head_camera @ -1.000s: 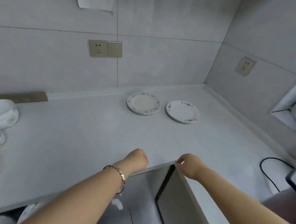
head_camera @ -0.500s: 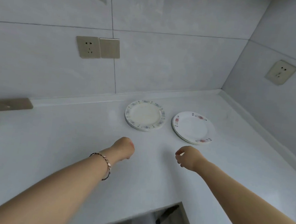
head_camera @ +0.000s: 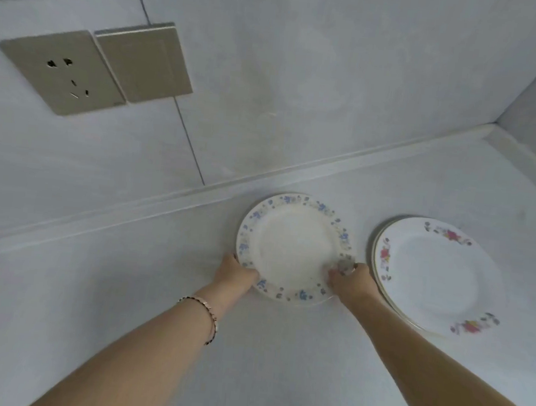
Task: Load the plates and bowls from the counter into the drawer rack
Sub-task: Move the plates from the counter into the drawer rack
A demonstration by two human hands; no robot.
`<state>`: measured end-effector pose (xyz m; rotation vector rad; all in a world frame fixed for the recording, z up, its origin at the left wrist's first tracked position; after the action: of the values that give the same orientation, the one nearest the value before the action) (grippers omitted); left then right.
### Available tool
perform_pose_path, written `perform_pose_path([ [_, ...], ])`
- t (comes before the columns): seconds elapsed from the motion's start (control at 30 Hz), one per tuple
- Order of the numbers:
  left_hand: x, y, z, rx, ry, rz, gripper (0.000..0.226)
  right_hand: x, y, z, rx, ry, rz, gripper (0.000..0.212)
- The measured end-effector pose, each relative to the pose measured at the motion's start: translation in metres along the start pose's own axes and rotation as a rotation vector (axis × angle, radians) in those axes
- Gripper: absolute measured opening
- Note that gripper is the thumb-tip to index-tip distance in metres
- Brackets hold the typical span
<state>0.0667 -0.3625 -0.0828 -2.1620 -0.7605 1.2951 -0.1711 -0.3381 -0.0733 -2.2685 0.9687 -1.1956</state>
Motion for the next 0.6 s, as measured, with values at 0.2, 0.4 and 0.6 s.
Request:
perform_pose_path([
  [0.2,0.0,0.038,0.0,0.02,-0.054,-0.008,0.053,-0.009,0.031,0.004,-0.018,0.211,0.038,0.036],
  [0.4,0.021,0.001,0.001,0.004,-0.083,-0.003,0.051,-0.034,-0.002,0.0,-0.004,0.276,0.012,0.036],
  [0.6,0.063,-0.085,-0.003,0.041,-0.168,-0.014,0.032,-0.069,-0.069,-0.022,0.061,0.268,-0.072,0.032],
])
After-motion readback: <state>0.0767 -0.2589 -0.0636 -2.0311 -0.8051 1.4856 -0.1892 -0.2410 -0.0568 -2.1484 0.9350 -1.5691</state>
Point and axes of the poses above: each hand's wrist, its own y-axis towards the middle knuckle, its own z-axis out of the palm, x = y × z, the point moved 7 cm from there along y, towards the middle knuckle, and after that the axes turned 1 degree about x, right-handed, at the moved point
